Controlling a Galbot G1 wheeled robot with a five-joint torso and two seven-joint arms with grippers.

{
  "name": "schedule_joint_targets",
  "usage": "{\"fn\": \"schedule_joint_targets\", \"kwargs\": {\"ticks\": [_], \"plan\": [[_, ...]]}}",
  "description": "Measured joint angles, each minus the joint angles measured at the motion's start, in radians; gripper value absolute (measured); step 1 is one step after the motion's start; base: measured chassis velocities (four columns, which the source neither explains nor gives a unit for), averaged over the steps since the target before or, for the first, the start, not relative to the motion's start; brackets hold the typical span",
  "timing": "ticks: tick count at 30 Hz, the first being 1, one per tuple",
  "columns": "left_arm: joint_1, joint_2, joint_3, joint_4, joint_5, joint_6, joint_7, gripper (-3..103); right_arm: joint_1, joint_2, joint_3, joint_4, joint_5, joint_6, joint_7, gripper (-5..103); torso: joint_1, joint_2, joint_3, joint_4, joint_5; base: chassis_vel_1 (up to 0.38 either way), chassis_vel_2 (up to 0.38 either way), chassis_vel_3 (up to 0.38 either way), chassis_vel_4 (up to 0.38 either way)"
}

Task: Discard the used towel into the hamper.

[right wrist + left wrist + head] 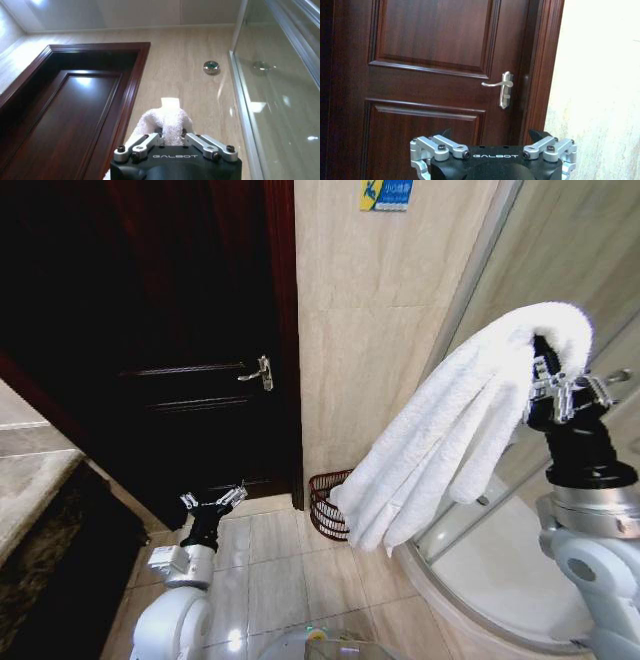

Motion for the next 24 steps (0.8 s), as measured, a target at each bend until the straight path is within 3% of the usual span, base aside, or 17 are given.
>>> {"fn": "schedule_joint_targets", "kwargs": {"ticks": [24], "plan": [[0.000, 0.000, 0.000, 0.000, 0.000, 0.000, 0.000, 100, -0.015, -0.018, 0.012, 0.000, 0.029, -0.001, -0.030, 10, 0.000, 0.000, 0.000, 0.0000, 0.0002, -0.045, 0.049, 0.052, -0.054]]}}
